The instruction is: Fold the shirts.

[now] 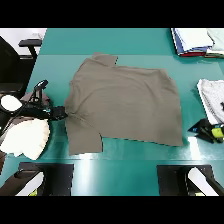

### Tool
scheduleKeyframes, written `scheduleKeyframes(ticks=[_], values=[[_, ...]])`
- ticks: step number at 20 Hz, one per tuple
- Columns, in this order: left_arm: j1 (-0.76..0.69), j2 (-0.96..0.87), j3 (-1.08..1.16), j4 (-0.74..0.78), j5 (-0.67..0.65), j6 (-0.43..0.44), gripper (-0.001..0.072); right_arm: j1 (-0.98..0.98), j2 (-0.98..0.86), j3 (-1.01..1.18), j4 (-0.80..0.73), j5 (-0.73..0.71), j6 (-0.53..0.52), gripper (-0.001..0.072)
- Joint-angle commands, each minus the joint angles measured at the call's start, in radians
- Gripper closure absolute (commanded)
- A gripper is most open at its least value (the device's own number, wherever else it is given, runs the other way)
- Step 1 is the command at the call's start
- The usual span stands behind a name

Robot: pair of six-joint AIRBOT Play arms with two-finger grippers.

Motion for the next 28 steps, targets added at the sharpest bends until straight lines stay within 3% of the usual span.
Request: scheduleKeyframes(ticks=[1, 6, 8, 10, 11, 13, 14, 19, 23, 28], values=[[0.001, 0.004, 0.008, 0.001, 0.0, 0.006, 0.0686, -0.053, 0.004, -0.153, -0.023, -0.06, -0.009, 0.0197], [0.001, 0.004, 0.009, 0.0, -0.008, 0.006, 0.0685, 0.057, -0.047, -0.199, -0.017, -0.101, 0.003, 0.0215], [0.001, 0.004, 0.009, 0.001, -0.027, 0.01, 0.0685, 0.107, -0.107, -0.199, 0.004, -0.119, 0.009, 0.0331], [0.001, 0.004, 0.01, 0.001, -0.038, 0.032, 0.0686, 0.155, -0.146, -0.199, 0.062, -0.171, 0.008, 0.0371], [0.001, 0.004, 0.013, 0.001, -0.049, 0.032, 0.0686, 0.175, -0.151, -0.199, 0.088, -0.194, 0.008, 0.0434], [0.001, 0.008, 0.021, 0.0, -0.06, 0.032, 0.0686, 0.218, -0.129, -0.189, 0.09, -0.215, 0.008, 0.0647], [0.001, 0.016, 0.035, 0.001, -0.064, 0.032, 0.0687, 0.237, -0.102, -0.167, 0.084, -0.21, 0.008, 0.0695], [0.001, 0.121, 0.285, 0.001, -0.107, 0.019, 0.0687, 0.295, 0.084, 0.142, 0.089, -0.142, 0.014, 0.0696], [0.001, 0.141, 0.721, 0.001, -0.134, 0.012, 0.0686, 0.327, 0.163, 0.582, 0.087, -0.143, 0.016, 0.0696], [0.001, 0.141, 1.209, 0.002, -0.085, -0.013, 0.0687, 0.327, 0.137, 1.12, 0.076, -0.115, 0.016, 0.0696]])
